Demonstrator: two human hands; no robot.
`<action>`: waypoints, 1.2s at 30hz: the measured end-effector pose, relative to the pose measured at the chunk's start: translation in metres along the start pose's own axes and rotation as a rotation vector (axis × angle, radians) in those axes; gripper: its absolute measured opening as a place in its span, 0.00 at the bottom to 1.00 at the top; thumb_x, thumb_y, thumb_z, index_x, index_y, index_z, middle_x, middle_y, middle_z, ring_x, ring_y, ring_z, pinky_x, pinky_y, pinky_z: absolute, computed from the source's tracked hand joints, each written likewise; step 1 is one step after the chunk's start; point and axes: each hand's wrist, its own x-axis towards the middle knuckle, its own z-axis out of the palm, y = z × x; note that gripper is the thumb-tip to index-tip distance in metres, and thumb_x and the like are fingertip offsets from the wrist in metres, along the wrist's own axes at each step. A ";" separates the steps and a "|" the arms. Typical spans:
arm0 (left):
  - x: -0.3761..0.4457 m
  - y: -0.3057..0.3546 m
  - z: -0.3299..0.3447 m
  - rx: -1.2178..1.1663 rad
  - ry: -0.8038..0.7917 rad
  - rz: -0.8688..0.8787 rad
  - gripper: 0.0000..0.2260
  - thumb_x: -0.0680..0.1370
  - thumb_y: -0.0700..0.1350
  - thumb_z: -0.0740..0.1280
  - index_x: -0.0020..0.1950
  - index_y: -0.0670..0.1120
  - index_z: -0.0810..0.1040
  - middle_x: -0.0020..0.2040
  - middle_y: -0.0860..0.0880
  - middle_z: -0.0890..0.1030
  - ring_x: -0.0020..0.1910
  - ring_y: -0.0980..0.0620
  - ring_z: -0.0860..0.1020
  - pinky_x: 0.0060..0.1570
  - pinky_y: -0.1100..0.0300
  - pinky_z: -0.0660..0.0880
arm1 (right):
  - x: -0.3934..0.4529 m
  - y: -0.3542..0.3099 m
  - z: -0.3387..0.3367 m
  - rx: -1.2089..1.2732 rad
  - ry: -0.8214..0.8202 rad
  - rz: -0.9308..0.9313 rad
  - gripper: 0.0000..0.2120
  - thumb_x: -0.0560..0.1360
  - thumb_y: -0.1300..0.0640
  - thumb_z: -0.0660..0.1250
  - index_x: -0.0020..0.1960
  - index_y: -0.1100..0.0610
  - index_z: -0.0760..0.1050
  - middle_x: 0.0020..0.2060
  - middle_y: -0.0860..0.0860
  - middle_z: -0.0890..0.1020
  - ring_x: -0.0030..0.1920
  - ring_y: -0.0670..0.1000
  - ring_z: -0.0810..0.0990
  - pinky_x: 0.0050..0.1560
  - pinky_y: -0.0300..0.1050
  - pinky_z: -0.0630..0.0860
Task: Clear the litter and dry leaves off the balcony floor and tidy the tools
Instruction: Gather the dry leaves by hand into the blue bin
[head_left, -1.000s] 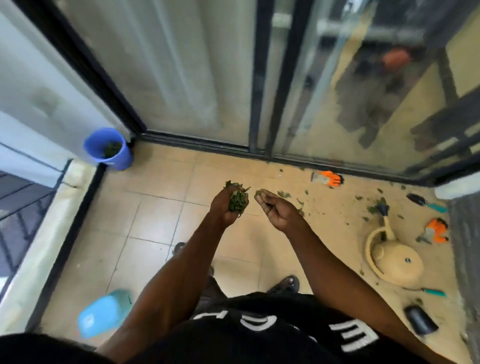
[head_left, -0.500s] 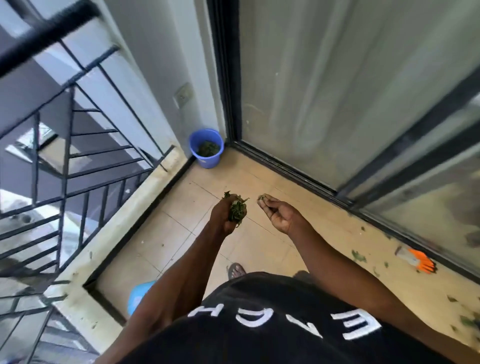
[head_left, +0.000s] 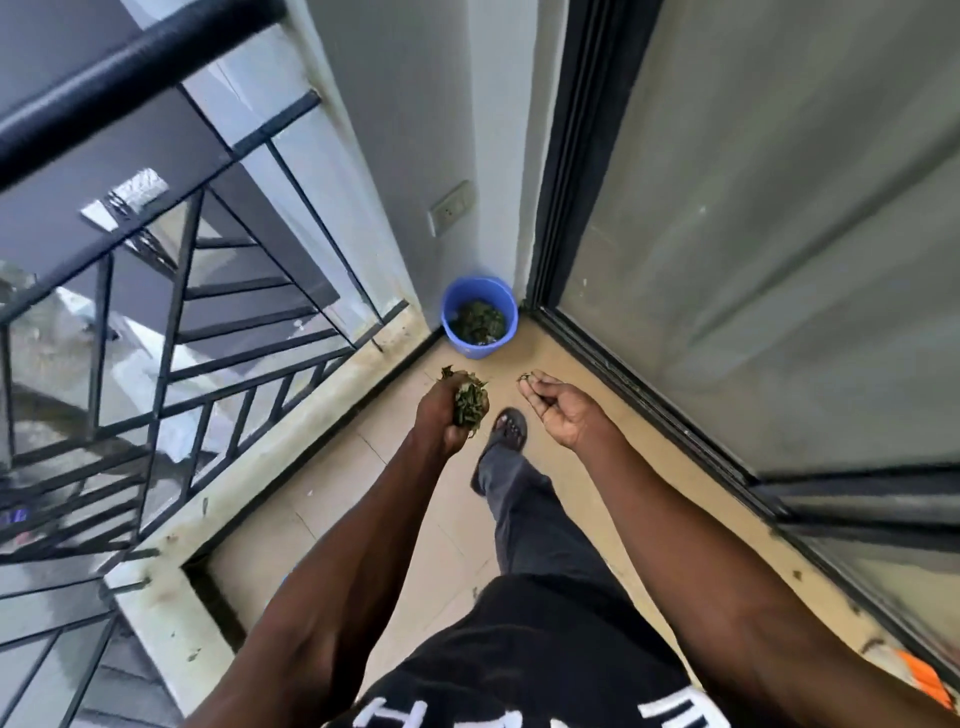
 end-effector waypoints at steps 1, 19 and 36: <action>0.025 0.016 0.010 0.008 0.034 0.004 0.10 0.77 0.34 0.59 0.37 0.44 0.68 0.33 0.45 0.68 0.28 0.50 0.69 0.28 0.61 0.70 | 0.026 -0.012 0.013 -0.018 0.023 0.010 0.17 0.78 0.76 0.55 0.67 0.72 0.68 0.44 0.59 0.76 0.64 0.61 0.73 0.73 0.43 0.62; 0.467 0.120 0.084 0.266 0.187 -0.164 0.09 0.82 0.49 0.62 0.47 0.46 0.77 0.35 0.46 0.81 0.24 0.55 0.79 0.32 0.55 0.76 | 0.510 -0.076 0.089 -0.287 0.253 0.121 0.16 0.79 0.74 0.55 0.65 0.66 0.70 0.50 0.61 0.74 0.55 0.60 0.76 0.65 0.53 0.70; 0.254 0.180 0.100 0.514 0.064 -0.057 0.02 0.73 0.37 0.66 0.44 0.43 0.76 0.39 0.43 0.77 0.39 0.46 0.76 0.42 0.54 0.77 | 0.262 -0.086 0.157 -0.177 0.281 -0.011 0.14 0.80 0.72 0.55 0.64 0.72 0.71 0.50 0.62 0.79 0.62 0.60 0.77 0.63 0.47 0.72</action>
